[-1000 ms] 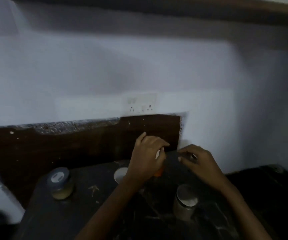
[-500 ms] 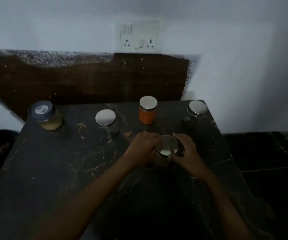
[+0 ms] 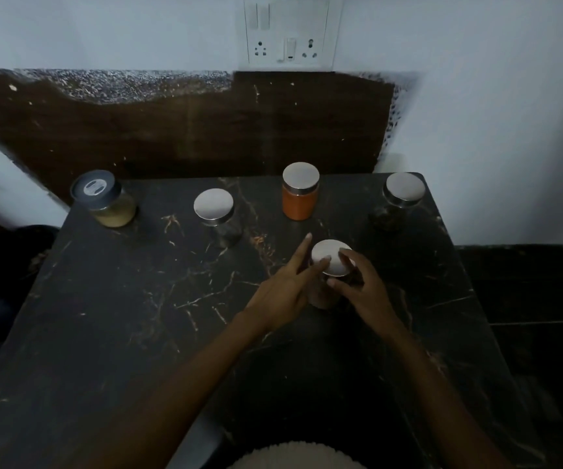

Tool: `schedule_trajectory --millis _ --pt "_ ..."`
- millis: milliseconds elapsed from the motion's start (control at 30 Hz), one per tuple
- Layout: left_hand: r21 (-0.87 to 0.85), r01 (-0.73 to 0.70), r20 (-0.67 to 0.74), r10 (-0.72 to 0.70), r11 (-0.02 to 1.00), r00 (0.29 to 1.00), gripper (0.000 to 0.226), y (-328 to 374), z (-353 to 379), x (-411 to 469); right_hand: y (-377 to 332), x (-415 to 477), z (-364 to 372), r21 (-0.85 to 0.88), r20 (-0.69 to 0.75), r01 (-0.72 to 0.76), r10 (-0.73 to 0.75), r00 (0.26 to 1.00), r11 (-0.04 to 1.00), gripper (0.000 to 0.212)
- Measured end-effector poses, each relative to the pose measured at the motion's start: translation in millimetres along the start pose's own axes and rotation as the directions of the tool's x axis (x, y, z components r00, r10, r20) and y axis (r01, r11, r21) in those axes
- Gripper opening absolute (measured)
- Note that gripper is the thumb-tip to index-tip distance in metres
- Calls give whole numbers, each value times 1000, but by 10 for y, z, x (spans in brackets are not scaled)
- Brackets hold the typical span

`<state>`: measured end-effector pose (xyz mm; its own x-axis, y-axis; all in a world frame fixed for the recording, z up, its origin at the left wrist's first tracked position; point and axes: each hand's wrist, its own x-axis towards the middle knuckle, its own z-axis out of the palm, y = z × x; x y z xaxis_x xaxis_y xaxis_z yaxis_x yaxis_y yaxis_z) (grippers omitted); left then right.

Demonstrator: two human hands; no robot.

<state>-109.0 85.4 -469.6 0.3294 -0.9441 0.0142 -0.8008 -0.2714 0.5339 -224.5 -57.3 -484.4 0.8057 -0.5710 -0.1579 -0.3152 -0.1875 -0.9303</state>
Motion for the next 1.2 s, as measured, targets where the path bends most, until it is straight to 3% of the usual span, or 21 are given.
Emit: schedule_trajectory --millis 200,400,533,667,1000,1067,1167,1200 --pt "-140 -2 5 3 990 1000 98 -94 -205 -133 -237 -7 -3 54 47 -89 86 995 995 47" --pt "-130 77 72 -68 989 995 113 -322 -387 -506 -436 -72 164 98 136 -119 105 985 988 31" --pt "-211 55 106 -33 976 994 120 -381 -434 -733 -554 -115 317 91 189 -149 130 973 985 31" --pt "-236 31 88 -10 971 996 121 -345 -506 -840 -683 -144 503 128 218 -186 155 964 974 9" --pt "-217 -3 47 13 976 999 129 -483 -684 -990 -950 -229 832 109 276 -207 170 946 972 13" --pt "-222 -5 18 9 975 1000 126 -515 -733 -1013 -985 -249 841 104 314 -207 165 935 973 32" --pt "-228 9 -11 -12 974 1000 125 -602 -790 -1044 -989 -260 771 1 465 -101 89 881 995 112" --pt "-234 17 -12 -21 972 1000 124 -620 -812 -1051 -1004 -275 758 -69 520 -49 78 851 996 127"
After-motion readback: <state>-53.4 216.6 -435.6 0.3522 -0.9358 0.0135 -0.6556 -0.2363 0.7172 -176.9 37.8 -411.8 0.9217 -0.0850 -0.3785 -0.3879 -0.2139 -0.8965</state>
